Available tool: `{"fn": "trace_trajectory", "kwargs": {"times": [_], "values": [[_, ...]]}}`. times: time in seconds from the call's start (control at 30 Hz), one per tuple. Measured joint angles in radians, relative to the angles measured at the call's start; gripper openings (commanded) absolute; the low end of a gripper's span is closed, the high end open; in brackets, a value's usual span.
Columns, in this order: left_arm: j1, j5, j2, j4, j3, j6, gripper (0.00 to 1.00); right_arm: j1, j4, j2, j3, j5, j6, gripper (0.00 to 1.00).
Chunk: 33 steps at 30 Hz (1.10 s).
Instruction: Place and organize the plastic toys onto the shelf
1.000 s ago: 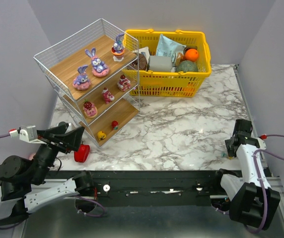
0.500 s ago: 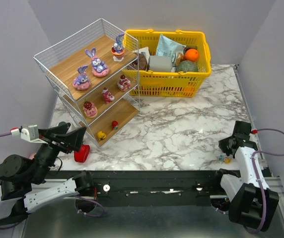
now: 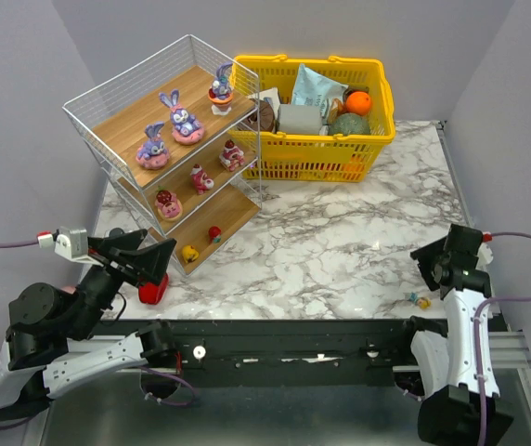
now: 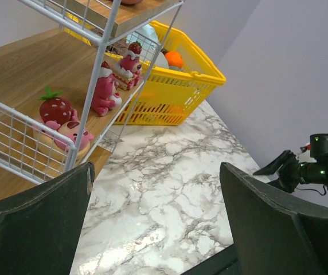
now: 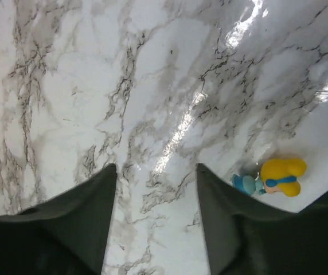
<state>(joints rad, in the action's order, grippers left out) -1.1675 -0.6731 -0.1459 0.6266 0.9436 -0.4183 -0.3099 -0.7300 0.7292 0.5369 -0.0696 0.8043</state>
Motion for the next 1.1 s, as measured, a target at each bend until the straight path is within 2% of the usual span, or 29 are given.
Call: {"fn": "trace_trajectory", "kwargs": {"times": [0.17, 0.5, 0.77, 1.1], "values": [[0.000, 0.002, -0.004, -0.003, -0.011, -0.006, 0.99, 0.000, -0.084, -0.041, 0.050, -0.034, 0.069, 0.82], [0.000, -0.027, -0.003, 0.001, -0.011, -0.009, 0.99, 0.000, -0.195, -0.009, -0.011, -0.018, 0.332, 0.81], [0.000, -0.056, 0.011, 0.004, -0.011, -0.008, 0.99, 0.000, -0.238, -0.091, -0.132, -0.051, 0.534, 0.75], [0.000, -0.083, 0.016, 0.008, -0.009, 0.011, 0.99, 0.000, -0.220, -0.011, -0.140, -0.123, 0.637, 0.73]]}}
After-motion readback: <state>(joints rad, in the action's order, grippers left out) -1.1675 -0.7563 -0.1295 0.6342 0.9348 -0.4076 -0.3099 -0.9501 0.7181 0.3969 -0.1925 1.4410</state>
